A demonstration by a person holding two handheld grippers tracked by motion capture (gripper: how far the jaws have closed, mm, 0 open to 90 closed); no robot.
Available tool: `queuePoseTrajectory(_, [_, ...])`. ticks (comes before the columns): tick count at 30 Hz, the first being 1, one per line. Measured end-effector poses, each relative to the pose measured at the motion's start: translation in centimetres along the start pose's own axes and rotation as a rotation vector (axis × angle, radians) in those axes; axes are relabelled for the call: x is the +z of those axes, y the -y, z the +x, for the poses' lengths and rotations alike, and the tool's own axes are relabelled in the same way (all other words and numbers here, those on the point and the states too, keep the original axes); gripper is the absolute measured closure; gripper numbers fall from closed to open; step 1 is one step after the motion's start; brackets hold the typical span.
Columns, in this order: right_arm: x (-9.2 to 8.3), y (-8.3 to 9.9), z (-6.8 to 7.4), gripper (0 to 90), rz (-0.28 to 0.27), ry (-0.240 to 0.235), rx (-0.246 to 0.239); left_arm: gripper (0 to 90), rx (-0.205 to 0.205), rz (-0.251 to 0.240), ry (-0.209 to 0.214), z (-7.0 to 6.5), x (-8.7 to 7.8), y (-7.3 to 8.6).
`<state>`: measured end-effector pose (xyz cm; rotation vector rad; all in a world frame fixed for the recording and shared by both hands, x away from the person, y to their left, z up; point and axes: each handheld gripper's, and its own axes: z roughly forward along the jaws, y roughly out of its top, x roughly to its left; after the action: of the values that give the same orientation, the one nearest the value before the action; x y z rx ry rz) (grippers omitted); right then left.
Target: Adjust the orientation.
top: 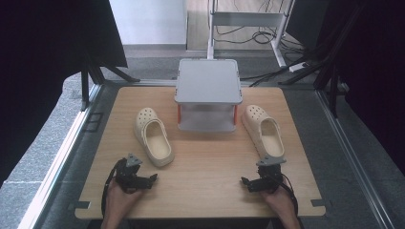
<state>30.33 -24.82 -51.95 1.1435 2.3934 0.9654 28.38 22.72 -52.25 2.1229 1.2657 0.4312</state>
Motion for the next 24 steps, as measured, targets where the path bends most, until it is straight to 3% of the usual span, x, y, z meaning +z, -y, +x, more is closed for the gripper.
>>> queuePoseTrajectory(24, [-0.06,-0.29,0.11,0.0,0.02,0.006,0.023,0.0,0.004,-0.001,0.003,0.0,0.13,-0.12])
